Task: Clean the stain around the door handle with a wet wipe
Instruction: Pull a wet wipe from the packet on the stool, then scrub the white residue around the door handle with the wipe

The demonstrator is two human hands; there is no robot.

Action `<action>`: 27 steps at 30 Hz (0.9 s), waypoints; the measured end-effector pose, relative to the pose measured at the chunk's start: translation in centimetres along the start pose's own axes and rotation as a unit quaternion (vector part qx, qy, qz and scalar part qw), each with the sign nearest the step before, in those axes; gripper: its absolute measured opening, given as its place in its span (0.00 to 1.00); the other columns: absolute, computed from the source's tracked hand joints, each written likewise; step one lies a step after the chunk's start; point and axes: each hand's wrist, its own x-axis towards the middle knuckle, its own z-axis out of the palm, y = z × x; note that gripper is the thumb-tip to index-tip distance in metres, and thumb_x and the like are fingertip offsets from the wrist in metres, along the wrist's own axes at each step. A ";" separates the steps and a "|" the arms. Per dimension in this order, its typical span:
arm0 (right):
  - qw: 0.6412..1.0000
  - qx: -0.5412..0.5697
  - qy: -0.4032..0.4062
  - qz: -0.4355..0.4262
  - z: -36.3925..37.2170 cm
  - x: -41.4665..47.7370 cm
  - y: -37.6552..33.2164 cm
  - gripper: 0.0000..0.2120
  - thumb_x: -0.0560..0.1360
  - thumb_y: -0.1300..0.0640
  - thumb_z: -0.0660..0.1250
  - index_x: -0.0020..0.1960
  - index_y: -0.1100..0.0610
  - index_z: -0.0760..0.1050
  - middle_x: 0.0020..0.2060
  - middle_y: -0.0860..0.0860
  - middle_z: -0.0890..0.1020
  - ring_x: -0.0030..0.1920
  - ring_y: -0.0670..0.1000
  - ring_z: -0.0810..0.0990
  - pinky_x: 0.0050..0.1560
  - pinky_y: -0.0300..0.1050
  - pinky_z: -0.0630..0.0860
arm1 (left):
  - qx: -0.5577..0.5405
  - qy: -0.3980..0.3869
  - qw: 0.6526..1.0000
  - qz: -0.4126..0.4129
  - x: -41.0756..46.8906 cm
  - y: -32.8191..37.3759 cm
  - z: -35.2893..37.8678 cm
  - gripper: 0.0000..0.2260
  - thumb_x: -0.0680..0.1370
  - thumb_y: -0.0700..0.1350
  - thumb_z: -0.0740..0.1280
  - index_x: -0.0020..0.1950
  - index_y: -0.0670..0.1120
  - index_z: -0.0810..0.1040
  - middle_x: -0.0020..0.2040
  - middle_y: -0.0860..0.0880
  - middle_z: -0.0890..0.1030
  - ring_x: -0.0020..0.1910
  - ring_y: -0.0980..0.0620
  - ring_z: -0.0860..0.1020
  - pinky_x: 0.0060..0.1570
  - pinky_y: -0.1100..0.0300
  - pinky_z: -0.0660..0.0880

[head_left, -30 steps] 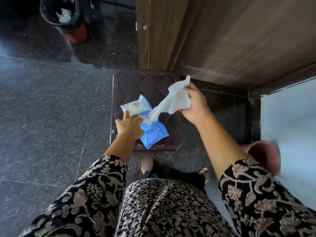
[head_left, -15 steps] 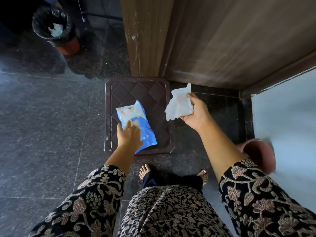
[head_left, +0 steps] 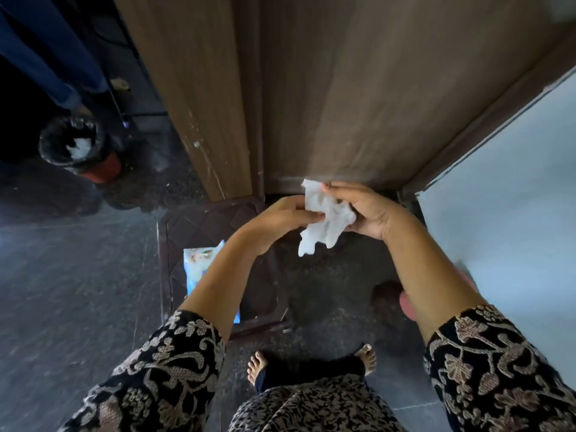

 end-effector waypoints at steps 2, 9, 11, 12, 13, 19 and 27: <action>0.997 0.061 0.047 -0.030 -2.5 -0.9 -1.0 0.14 0.72 0.46 0.69 0.55 0.50 0.77 0.43 0.50 0.81 0.44 0.51 0.77 0.44 0.46 0.73 | -0.075 0.035 0.996 0.019 1.0 1.3 2.3 0.12 0.75 0.44 0.68 0.57 0.42 0.79 0.53 0.44 0.82 0.54 0.46 0.80 0.58 0.54 0.75; 0.985 0.158 0.022 0.064 -11.0 -4.4 1.4 0.31 0.68 0.31 0.62 0.58 0.52 0.76 0.46 0.53 0.84 0.53 0.55 0.79 0.65 0.54 0.70 | -0.195 0.143 0.970 -0.031 6.7 5.4 10.7 0.12 0.81 0.45 0.62 0.59 0.40 0.76 0.54 0.41 0.82 0.52 0.44 0.81 0.53 0.48 0.79; 0.985 0.170 0.041 0.006 -12.9 -5.4 1.0 0.20 0.74 0.41 0.63 0.59 0.53 0.77 0.48 0.53 0.83 0.57 0.55 0.79 0.66 0.53 0.70 | -0.148 0.165 0.974 -0.049 8.9 6.2 12.7 0.14 0.81 0.46 0.63 0.62 0.39 0.75 0.56 0.40 0.81 0.55 0.42 0.80 0.57 0.44 0.77; 0.982 0.175 0.062 -0.025 -14.2 -6.0 0.5 0.16 0.76 0.46 0.64 0.60 0.52 0.75 0.51 0.52 0.82 0.60 0.56 0.78 0.66 0.53 0.70 | -0.123 0.180 0.975 -0.049 9.9 6.8 13.8 0.15 0.80 0.47 0.65 0.63 0.40 0.75 0.56 0.40 0.81 0.55 0.41 0.80 0.57 0.42 0.77; 0.978 0.183 0.086 -0.043 -15.6 -6.5 -0.2 0.16 0.77 0.50 0.64 0.63 0.52 0.73 0.52 0.51 0.82 0.61 0.57 0.77 0.65 0.54 0.71 | -0.095 0.199 0.974 -0.048 11.0 7.4 14.9 0.17 0.77 0.50 0.67 0.63 0.42 0.75 0.56 0.41 0.81 0.54 0.41 0.80 0.57 0.41 0.77; 0.988 0.120 0.094 0.019 -24.1 -9.2 -3.5 0.24 0.72 0.44 0.69 0.64 0.49 0.68 0.52 0.56 0.82 0.58 0.61 0.79 0.66 0.55 0.70 | -0.027 0.236 0.971 -0.010 16.4 10.6 20.3 0.15 0.79 0.43 0.65 0.64 0.41 0.72 0.58 0.39 0.79 0.56 0.38 0.79 0.58 0.39 0.75; 0.939 0.159 0.270 -0.144 -30.9 -9.2 -6.4 0.10 0.76 0.63 0.66 0.54 0.52 0.77 0.52 0.53 0.79 0.51 0.54 0.78 0.47 0.48 0.75 | -0.016 0.244 0.970 -0.005 21.2 14.7 24.9 0.10 0.81 0.42 0.62 0.63 0.49 0.69 0.54 0.44 0.78 0.49 0.48 0.80 0.33 0.57 0.81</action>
